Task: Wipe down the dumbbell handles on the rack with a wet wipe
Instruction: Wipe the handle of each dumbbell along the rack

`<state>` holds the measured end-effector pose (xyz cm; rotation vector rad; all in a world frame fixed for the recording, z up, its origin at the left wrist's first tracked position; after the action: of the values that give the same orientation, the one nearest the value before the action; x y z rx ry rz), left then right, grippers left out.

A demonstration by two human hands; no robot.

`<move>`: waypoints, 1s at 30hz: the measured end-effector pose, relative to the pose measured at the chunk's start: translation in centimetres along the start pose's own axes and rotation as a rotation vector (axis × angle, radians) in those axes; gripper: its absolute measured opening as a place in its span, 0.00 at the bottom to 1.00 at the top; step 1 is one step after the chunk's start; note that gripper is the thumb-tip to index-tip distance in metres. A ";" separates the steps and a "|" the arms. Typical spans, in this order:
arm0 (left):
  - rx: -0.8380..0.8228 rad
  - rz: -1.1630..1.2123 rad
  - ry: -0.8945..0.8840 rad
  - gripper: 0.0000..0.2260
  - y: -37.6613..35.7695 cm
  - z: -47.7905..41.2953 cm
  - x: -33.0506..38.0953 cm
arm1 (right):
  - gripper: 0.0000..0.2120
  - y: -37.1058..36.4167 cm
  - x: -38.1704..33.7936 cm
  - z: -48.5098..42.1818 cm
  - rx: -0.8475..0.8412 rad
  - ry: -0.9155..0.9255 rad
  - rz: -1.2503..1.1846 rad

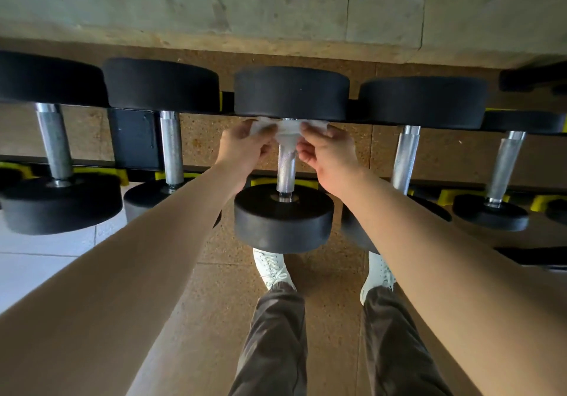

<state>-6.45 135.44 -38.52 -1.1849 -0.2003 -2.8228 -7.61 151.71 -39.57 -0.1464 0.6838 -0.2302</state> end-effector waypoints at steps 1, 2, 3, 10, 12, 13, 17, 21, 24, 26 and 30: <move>0.023 0.014 0.004 0.06 -0.1 -0.5 -0.1 | 0.08 0.1 0.0 -0.2 0.009 -0.019 -0.084; 0.053 0.027 0.006 0.08 -0.2 -0.8 -0.2 | 0.08 0.2 0.0 -0.3 0.008 -0.039 -0.155; 0.085 0.045 0.005 0.10 -0.3 -1.2 -0.2 | 0.08 0.3 0.1 -0.5 0.006 -0.051 -0.193; 0.099 0.176 0.083 0.06 -1.7 -2.0 -1.2 | 0.07 0.4 0.1 -1.2 0.200 -0.026 -0.066; 0.097 0.155 0.080 0.05 -1.7 -1.8 -1.5 | 0.09 0.4 0.2 -1.4 0.288 -0.036 -0.069; 0.111 0.146 0.086 0.04 -1.5 -1.8 -1.6 | 0.10 0.2 0.2 -1.4 0.305 -0.040 -0.066; 0.211 0.090 0.170 0.04 -0.6 -2.6 -1.3 | 0.13 -1.1 0.7 -1.0 0.236 -0.064 -0.121; 0.191 0.001 0.257 0.08 -0.5 -3.9 -0.4 | 0.07 -1.2 0.7 -0.8 0.135 -0.017 -0.085; 0.106 0.019 0.257 0.03 -1.0 -3.5 -0.6 | 0.07 0.0 0.5 -1.4 0.165 0.000 -0.090; 0.071 0.091 0.217 0.02 -1.0 -3.0 -1.2 | 0.10 1.1 0.5 -1.8 0.226 -0.021 -0.064; 0.102 -0.008 0.196 0.02 -0.3 -1.6 -2.0 | 0.11 1.7 1.2 -1.6 0.173 -0.038 0.043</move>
<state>-6.23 135.52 -41.10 -0.8829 -0.3318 -2.8731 -7.49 152.93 -41.91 0.0294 0.6251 -0.2436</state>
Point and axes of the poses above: each hand's wrist, its own z-axis away from the middle knuckle, its own y-axis out of the back of the hand, x = y × z, the point moved 4 cm from there along -z, towards the middle knuckle, and after that the axes turned 6 degrees about -x, right-handed, at the moved point
